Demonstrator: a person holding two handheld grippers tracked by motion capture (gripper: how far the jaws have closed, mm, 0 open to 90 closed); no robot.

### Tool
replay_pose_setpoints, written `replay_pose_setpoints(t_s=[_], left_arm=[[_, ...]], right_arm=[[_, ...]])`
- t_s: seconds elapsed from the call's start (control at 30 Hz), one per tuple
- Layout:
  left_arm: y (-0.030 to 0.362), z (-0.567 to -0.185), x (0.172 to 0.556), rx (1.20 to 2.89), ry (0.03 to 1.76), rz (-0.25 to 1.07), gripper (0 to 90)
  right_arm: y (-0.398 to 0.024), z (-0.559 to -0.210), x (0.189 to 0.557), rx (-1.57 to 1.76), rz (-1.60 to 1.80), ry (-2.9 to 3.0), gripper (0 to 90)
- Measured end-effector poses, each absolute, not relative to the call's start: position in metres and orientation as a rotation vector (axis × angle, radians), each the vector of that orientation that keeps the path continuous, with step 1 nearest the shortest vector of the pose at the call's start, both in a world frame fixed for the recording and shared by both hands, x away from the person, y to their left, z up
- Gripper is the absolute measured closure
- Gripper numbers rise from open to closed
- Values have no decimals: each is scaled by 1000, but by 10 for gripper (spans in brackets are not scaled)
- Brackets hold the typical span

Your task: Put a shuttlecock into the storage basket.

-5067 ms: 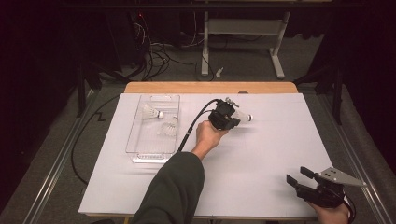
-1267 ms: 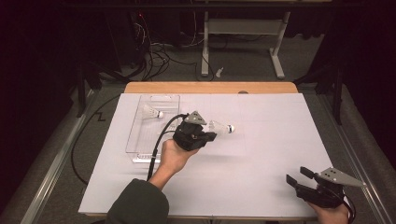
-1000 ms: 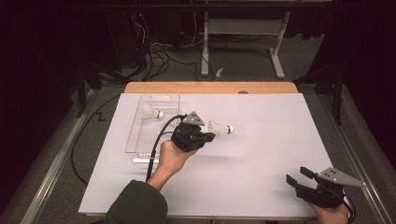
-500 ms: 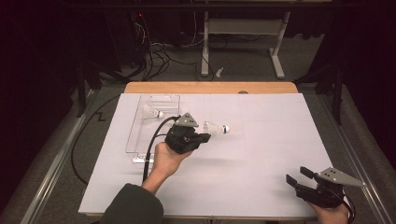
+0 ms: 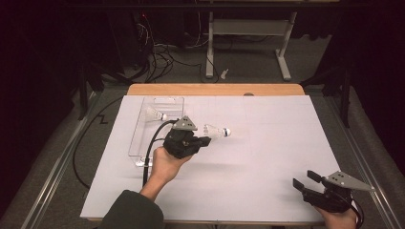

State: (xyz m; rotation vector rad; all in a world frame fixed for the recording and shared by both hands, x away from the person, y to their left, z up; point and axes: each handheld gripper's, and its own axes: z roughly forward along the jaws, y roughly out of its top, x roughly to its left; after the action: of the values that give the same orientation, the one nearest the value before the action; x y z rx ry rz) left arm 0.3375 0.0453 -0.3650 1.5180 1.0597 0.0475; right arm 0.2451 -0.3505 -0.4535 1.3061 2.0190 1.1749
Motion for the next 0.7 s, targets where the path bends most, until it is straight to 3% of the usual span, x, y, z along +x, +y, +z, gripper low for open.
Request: replay_pose_setpoints(t_s=[0.7], left_arm=[[70,-365,330,1478,1094,75,900]], right_arm=[[-350,-453,245,1305,1172,2020,343]])
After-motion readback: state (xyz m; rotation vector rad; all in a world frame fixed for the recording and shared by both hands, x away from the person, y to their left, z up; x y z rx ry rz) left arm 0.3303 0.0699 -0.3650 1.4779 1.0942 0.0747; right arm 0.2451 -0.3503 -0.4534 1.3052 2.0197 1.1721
